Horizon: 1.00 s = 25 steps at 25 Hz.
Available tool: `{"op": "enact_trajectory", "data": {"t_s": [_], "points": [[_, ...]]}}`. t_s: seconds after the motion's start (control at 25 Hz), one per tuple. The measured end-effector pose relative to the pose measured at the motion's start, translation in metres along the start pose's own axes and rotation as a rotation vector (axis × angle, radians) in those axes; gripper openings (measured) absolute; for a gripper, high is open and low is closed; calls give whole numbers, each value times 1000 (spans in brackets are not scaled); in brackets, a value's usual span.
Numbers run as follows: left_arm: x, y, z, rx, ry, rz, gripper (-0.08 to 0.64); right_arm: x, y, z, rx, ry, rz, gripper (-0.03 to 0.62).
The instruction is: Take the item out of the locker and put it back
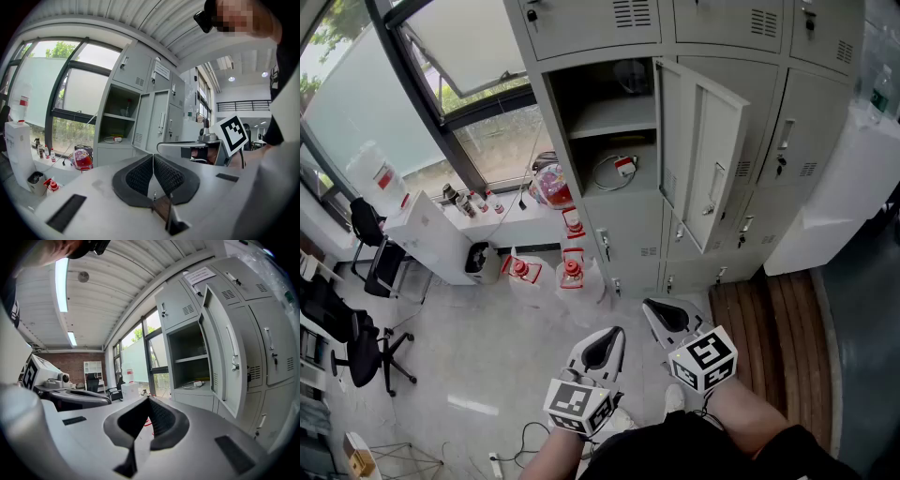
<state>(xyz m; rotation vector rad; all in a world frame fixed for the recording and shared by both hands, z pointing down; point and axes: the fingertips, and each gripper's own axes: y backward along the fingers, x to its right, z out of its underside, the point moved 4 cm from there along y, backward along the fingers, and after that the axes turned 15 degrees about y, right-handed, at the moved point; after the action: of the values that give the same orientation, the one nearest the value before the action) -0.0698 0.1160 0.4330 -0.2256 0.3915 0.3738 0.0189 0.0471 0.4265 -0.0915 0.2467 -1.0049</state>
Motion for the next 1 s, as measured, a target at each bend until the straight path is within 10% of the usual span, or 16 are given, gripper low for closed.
{"op": "enact_trajectory", "data": {"t_s": [1.0], "points": [[21,-51,0,15,-23,-75,18,56,1,-2,62,71,-69,51]]}}
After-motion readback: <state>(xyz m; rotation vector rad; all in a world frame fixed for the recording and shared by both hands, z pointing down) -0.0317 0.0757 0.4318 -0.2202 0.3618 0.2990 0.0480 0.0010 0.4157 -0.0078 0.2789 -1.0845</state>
